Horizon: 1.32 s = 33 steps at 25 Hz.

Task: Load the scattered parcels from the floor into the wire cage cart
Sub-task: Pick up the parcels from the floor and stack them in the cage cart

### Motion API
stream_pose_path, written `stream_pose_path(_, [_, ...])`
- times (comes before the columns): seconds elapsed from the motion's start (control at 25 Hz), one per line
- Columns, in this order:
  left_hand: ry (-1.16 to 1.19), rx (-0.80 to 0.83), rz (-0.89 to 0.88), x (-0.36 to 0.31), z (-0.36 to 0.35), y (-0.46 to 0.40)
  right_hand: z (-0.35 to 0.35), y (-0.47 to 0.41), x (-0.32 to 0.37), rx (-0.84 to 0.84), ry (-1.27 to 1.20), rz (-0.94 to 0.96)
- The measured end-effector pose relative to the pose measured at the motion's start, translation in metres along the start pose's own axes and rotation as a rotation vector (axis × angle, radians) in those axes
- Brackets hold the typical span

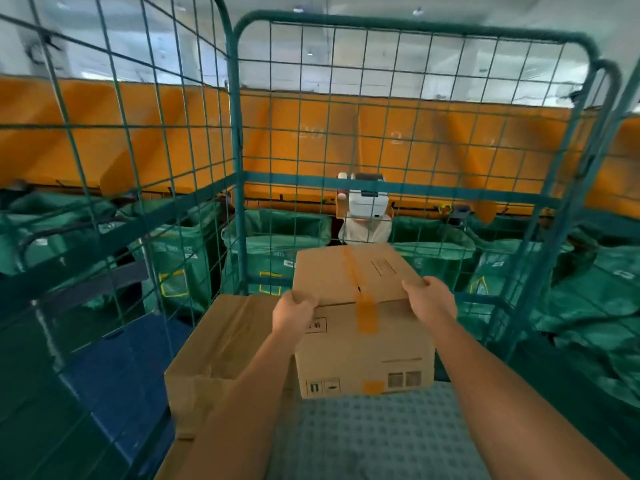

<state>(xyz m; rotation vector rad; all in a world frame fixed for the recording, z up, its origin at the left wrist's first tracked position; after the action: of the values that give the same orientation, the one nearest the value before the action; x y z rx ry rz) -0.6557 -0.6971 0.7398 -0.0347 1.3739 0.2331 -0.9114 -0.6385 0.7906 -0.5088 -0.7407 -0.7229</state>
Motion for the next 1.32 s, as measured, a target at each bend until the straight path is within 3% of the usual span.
stream_pose_path(0.4, [0.045, 0.035, -0.095, -0.046, -0.012, -0.117, -0.059, -0.071, 0.049, -0.031, -0.152, 0.010])
stream_pose_path(0.8, [-0.069, 0.025, -0.121, -0.028, -0.023, -0.256, -0.195, -0.131, 0.046, 0.147, -0.470, -0.140])
stream_pose_path(0.96, [-0.054, 0.046, -0.095, -0.025, -0.024, -0.266, -0.203, -0.130, 0.047, 0.128, -0.527, -0.175])
stream_pose_path(1.16, [-0.034, -0.058, -0.107, -0.056, 0.011, -0.245, -0.183, -0.123, 0.078, 0.027, -0.483, -0.106])
stream_pose_path(1.32, [-0.014, -0.144, -0.146, -0.068, 0.058, -0.217, -0.182, -0.082, 0.090, 0.074, -0.599, -0.129])
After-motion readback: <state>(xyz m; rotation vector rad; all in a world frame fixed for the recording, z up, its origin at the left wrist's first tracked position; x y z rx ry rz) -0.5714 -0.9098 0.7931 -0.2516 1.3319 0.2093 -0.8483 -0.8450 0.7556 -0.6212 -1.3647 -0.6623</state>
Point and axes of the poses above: each hand's wrist, its own y-axis away from the middle knuckle, its own z-axis out of the back of the hand, x = y × z, the point moved 5 cm from there along -y, towards the middle knuckle, and after that the axes turned 9 degrees about -x, right-handed, at the moved point
